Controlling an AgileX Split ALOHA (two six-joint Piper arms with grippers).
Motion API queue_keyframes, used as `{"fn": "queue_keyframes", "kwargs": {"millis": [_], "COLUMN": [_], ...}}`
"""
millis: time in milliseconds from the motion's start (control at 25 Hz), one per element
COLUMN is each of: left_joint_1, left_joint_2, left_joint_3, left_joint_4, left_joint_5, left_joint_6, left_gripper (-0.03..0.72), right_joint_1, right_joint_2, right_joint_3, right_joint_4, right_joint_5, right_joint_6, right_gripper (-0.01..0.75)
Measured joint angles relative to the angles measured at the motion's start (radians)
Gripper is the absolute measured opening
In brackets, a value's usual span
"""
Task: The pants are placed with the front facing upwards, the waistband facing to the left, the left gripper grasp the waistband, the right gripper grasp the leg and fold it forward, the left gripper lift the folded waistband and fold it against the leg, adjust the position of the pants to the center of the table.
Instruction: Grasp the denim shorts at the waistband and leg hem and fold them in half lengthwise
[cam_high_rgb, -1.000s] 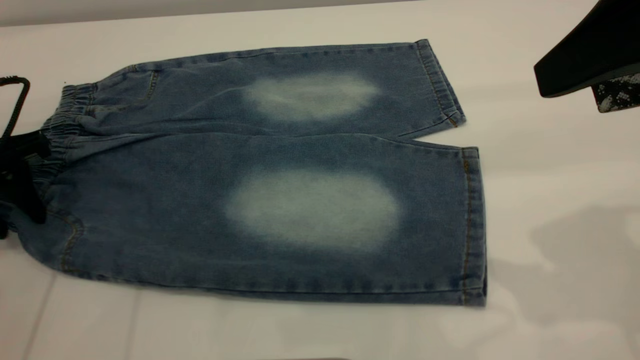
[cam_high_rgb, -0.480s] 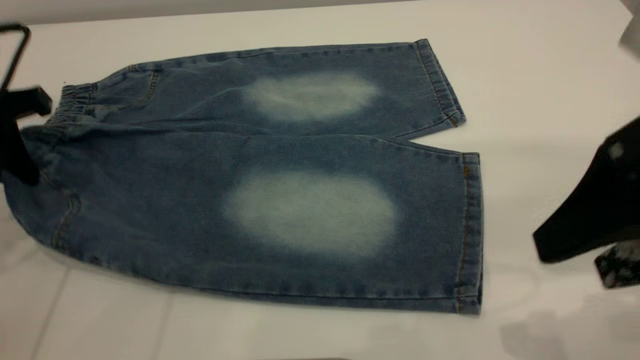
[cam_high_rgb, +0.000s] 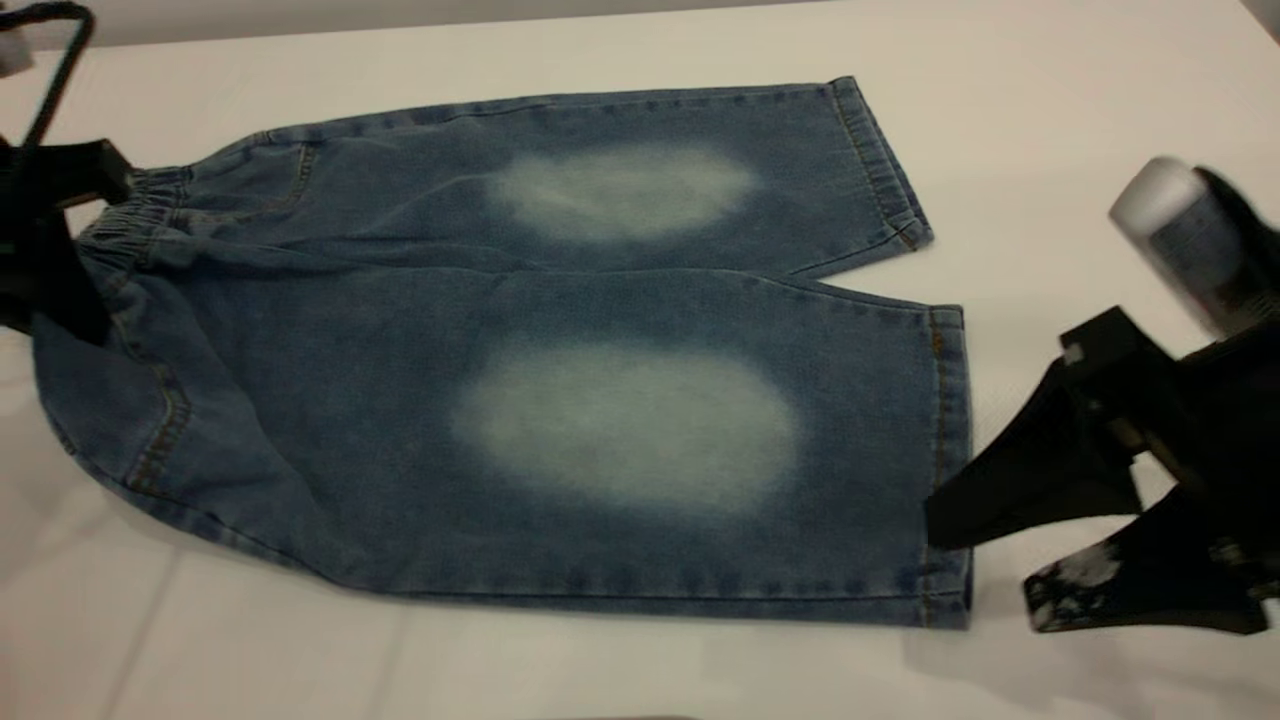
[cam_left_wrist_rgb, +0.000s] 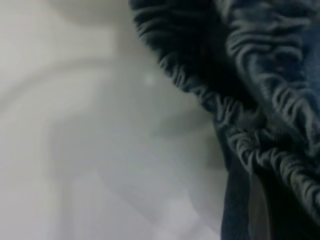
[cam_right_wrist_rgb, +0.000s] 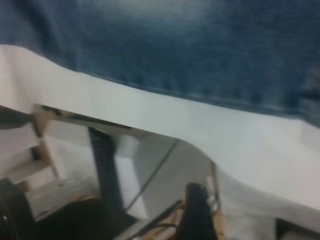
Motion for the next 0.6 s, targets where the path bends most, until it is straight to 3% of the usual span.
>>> {"fn": "queue_keyframes", "kwargs": {"millis": [200,600], "left_joint_1": [-0.042,-0.045], "left_joint_2": [-0.001,-0.001], "left_joint_3": [0.0,0.0], "left_joint_4": [0.0,-0.026], "left_joint_5": [-0.003,-0.003], "left_joint_6": [-0.001,-0.001], "left_gripper": [0.052,0.052], "right_joint_1": [0.0,0.0], "right_joint_2": [0.109,0.186], "right_joint_3": [-0.002,-0.084], "right_joint_4": [0.039,0.041], "right_joint_5": [0.01,-0.036], "right_joint_6": [-0.064,-0.082], "right_gripper": [0.484,0.484]}}
